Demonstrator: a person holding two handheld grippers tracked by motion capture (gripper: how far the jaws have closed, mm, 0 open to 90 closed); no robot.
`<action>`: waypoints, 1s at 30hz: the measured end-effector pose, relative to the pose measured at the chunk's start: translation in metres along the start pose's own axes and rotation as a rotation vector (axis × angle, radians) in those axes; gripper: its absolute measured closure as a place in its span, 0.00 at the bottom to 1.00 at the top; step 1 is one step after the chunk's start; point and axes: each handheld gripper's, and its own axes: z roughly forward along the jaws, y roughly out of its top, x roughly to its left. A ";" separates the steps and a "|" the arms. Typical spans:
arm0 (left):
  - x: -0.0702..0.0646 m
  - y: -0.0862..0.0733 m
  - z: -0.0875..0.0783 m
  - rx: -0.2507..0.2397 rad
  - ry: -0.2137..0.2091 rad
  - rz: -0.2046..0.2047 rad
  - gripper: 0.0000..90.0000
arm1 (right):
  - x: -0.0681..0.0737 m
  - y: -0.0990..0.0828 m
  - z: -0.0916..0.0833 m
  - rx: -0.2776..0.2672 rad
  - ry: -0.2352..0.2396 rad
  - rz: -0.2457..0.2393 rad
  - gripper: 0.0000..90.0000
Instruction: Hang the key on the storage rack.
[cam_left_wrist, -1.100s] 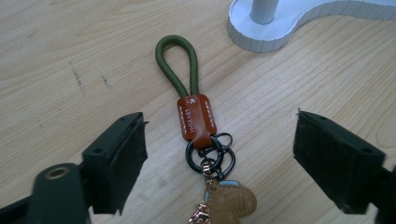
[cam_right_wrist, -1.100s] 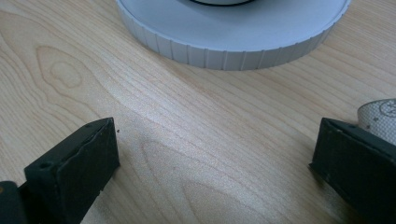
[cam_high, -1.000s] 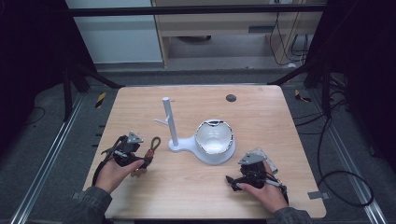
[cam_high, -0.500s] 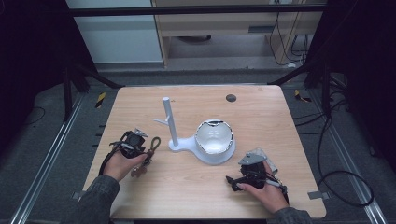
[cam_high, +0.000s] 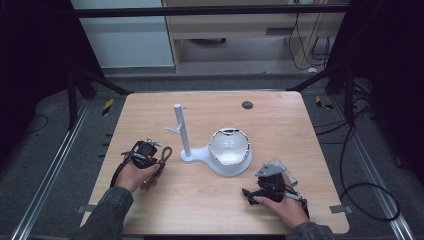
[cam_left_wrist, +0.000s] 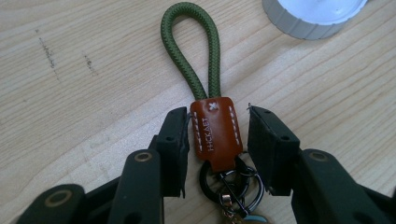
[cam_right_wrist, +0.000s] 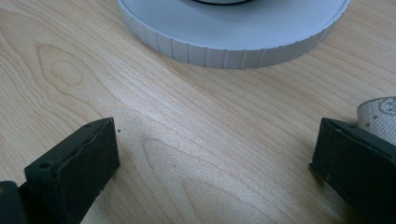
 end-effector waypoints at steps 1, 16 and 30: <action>0.000 0.000 0.000 0.000 0.000 0.000 0.64 | 0.000 0.000 0.000 -0.002 0.000 0.000 0.00; 0.002 0.001 0.005 0.021 -0.008 -0.016 0.66 | 0.000 0.000 0.000 -0.002 -0.001 0.000 0.01; 0.000 0.002 0.007 0.028 -0.009 0.012 0.72 | 0.000 0.000 0.000 -0.003 0.000 -0.002 0.00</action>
